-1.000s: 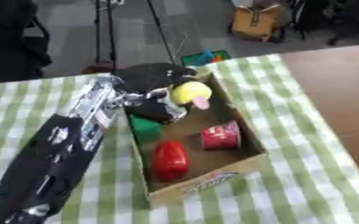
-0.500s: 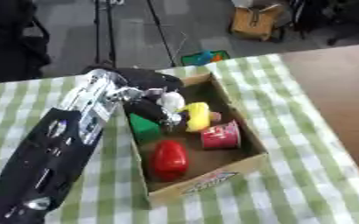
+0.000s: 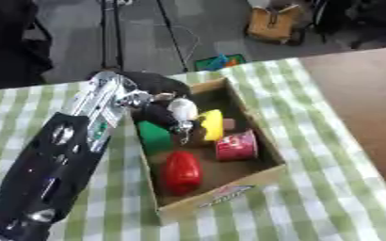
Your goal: Pick up objects on the table and place them in the box.
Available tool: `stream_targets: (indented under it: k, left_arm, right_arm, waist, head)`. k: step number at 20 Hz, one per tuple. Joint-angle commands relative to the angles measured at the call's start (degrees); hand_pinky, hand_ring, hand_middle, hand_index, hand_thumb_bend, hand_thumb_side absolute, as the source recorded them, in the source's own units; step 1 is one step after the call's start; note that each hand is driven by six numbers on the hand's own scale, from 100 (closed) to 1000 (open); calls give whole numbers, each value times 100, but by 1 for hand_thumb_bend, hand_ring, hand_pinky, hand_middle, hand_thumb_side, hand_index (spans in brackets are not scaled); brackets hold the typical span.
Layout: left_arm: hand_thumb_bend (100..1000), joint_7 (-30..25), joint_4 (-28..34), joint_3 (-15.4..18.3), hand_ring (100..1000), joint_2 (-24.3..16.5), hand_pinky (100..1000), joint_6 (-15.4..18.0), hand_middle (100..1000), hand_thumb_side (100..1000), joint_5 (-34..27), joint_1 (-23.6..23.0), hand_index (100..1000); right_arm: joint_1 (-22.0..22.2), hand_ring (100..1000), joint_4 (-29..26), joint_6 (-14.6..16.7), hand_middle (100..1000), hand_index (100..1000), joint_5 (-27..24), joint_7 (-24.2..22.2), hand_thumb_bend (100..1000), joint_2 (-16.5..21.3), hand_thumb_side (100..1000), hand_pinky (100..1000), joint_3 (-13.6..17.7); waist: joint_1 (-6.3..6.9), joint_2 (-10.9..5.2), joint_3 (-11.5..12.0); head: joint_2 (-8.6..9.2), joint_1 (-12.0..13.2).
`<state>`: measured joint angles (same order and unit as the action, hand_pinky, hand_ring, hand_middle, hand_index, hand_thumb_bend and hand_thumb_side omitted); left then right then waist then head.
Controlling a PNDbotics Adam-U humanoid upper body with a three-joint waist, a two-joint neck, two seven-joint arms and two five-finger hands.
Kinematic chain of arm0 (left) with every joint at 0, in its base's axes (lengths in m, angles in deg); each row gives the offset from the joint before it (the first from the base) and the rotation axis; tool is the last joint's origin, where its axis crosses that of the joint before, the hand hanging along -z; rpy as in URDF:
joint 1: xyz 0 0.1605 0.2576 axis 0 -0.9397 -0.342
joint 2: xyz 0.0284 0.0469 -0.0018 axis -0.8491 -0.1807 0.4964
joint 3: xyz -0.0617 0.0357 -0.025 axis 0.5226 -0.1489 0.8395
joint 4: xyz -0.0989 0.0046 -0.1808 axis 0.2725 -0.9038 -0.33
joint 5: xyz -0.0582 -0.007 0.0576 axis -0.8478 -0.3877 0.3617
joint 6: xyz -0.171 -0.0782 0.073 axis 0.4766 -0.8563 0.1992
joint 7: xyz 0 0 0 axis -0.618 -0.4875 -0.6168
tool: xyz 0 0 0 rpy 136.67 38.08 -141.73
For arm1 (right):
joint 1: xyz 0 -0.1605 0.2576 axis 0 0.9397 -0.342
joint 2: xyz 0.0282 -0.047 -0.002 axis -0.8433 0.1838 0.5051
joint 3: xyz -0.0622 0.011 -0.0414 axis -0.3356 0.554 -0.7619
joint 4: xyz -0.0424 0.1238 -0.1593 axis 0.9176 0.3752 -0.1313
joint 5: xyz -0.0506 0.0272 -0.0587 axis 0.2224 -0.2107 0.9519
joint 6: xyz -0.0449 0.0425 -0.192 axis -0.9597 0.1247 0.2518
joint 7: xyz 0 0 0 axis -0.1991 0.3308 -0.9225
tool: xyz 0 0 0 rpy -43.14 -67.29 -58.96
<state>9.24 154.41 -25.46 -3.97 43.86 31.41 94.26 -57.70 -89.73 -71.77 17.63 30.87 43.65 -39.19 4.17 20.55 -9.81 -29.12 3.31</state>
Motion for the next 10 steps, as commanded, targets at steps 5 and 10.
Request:
stream_targets:
  k: [5,10]
  left_arm:
    - [100,1152,1596,453,1000,-257,1000,428,1000,1000,-954,-48,1000]
    - [101,3796,3049,847,931,-656,924,249,958,1000,-2482,-721,1000]
  right_arm:
    - [-59,625,-130,36,519,770,-10,11,100,74,420,585,36]
    - [-67,628,-130,109,524,772,173,153,100,149,414,582,123]
  waist:
    - [-58,-161,43]
    - [-52,-223,128]
  head:
    - [30,-162]
    - [-63,-300]
